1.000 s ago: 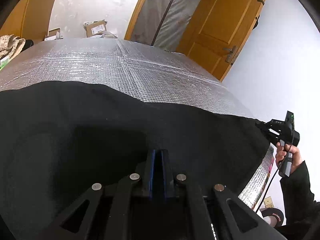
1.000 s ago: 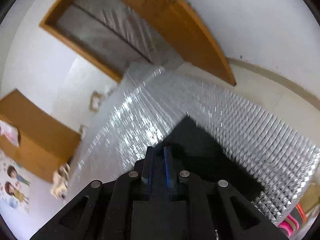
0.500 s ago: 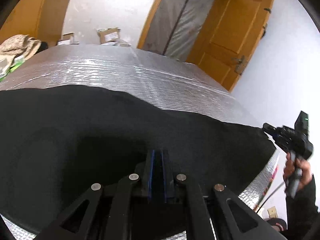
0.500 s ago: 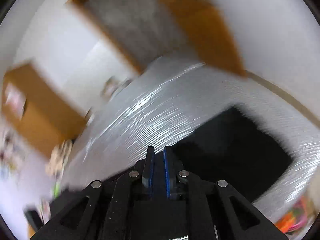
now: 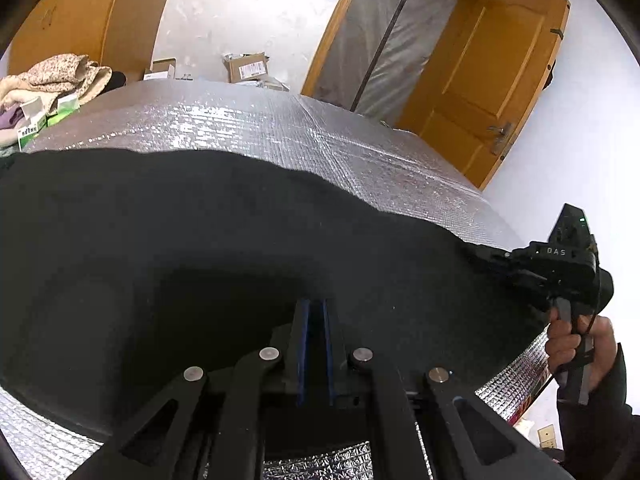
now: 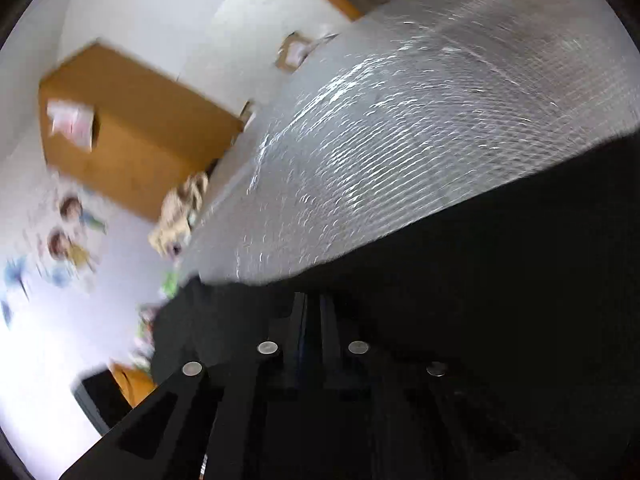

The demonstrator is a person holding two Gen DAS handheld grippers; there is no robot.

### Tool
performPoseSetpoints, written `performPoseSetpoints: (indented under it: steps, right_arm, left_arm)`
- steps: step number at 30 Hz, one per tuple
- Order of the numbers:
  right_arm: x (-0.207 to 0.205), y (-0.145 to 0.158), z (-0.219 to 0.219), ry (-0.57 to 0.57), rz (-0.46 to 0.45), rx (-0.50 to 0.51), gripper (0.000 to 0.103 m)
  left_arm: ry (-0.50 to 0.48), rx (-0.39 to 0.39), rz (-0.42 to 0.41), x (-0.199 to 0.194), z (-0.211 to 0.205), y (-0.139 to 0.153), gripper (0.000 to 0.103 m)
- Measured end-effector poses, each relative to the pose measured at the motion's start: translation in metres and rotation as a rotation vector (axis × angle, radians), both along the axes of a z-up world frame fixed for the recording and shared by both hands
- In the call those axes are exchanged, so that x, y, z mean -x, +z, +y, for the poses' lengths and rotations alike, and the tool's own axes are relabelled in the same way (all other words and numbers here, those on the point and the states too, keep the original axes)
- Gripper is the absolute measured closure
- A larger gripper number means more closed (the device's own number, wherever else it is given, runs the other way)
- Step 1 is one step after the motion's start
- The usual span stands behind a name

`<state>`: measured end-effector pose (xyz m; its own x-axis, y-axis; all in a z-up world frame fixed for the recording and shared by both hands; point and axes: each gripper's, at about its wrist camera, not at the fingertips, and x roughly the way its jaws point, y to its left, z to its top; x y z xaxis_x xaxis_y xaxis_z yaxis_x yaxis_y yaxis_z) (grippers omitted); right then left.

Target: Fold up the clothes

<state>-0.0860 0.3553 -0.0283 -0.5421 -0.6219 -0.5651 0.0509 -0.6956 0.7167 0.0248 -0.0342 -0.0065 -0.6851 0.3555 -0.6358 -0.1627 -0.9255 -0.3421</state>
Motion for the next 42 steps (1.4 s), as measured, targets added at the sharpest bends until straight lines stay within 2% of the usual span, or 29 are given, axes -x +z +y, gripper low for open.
performPoseSetpoints:
  steps: [2, 4, 9, 12, 14, 17, 22, 30, 33, 35, 42]
  right_arm:
    - [-0.004, 0.009, -0.002, -0.002, 0.038, -0.030, 0.091]
    - [-0.006, 0.013, -0.013, 0.059, 0.052, -0.001, 0.091]
    - [-0.010, 0.013, -0.050, 0.183, 0.014, -0.021, 0.091]
    - [-0.021, 0.021, -0.065, 0.203, 0.071, -0.124, 0.091]
    - [-0.028, 0.027, -0.072, 0.202, 0.128, -0.208, 0.091]
    - [-0.038, 0.030, -0.075, 0.202, 0.166, -0.277, 0.091]
    - [-0.040, 0.029, -0.083, 0.170, 0.178, -0.349, 0.091]
    - [-0.042, 0.027, -0.097, 0.194, 0.199, -0.410, 0.093]
    - [-0.033, 0.022, -0.090, 0.148, 0.158, -0.401, 0.100]
    - [-0.032, 0.023, -0.082, 0.108, 0.152, -0.396, 0.100]
    - [-0.035, 0.035, -0.076, 0.005, 0.178, -0.498, 0.096]
  left_arm:
    - [0.006, -0.004, 0.009, 0.002, -0.001, 0.002, 0.097]
    - [0.015, 0.001, 0.004, 0.006, -0.003, 0.001, 0.097]
    - [0.015, 0.013, -0.017, 0.012, -0.003, -0.002, 0.097]
    - [0.011, 0.014, -0.017, 0.013, -0.003, -0.003, 0.097]
    - [0.009, 0.016, -0.017, 0.013, -0.003, -0.003, 0.097]
    - [0.006, 0.020, -0.017, 0.013, -0.002, -0.002, 0.097]
    - [0.002, 0.023, -0.015, 0.011, 0.000, 0.000, 0.097]
    - [0.032, 0.062, 0.018, 0.014, -0.006, 0.008, 0.097]
    - [0.050, 0.079, -0.015, 0.018, -0.010, 0.000, 0.097]
    - [0.048, 0.067, -0.004, 0.016, -0.012, -0.001, 0.097]
    - [0.034, 0.056, 0.001, 0.016, -0.014, -0.002, 0.097]
